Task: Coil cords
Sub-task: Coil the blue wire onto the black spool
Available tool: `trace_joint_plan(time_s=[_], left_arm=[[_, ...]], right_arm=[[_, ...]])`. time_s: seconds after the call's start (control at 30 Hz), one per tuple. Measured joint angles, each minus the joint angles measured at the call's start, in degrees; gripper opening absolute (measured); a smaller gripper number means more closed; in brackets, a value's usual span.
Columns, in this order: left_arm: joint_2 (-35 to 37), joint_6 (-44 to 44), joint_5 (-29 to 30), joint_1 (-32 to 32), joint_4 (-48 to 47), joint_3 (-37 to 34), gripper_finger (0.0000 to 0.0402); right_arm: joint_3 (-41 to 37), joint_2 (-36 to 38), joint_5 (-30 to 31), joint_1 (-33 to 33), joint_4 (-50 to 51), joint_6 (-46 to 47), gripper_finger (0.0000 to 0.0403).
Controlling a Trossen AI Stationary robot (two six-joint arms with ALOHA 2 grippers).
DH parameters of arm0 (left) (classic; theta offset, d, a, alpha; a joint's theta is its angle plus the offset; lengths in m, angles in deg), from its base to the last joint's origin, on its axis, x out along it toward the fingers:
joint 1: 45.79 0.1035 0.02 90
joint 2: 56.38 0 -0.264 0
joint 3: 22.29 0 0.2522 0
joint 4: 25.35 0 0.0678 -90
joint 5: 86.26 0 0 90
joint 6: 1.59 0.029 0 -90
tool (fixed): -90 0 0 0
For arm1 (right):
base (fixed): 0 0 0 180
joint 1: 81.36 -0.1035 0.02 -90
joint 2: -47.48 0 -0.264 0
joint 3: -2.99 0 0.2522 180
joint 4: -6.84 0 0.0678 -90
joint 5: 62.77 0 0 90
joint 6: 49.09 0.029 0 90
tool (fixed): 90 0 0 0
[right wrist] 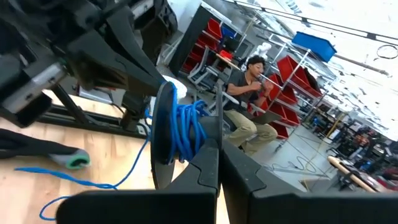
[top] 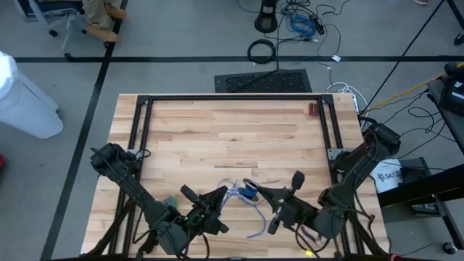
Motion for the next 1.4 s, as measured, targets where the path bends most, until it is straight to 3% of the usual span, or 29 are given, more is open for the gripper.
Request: trace_joint_plan(time_s=[0.4, 0.83, 1.07, 1.4], left_arm=[[0.0, -0.1, -0.9, 0.1, 0.0, 0.0, 0.0004], [0.0, -0.5, -1.7, 0.0, 0.5, 0.0, 0.0086], [0.0, -0.4, -6.8, -1.4, 0.7, 0.0, 0.0091], [0.0, 3.6, -8.6, -4.3, 0.7, 2.8, 0.0091]], right_arm=[[0.0, 3.5, -0.1, -4.6, 0.1, -0.2, 0.0], [0.0, 4.4, 0.6, -5.7, -0.2, 0.0, 0.0], [0.0, 5.6, 0.5, -7.3, -0.6, 0.6, 0.0], [0.0, 8.2, 0.4, -11.9, -0.6, 2.2, 0.0]])
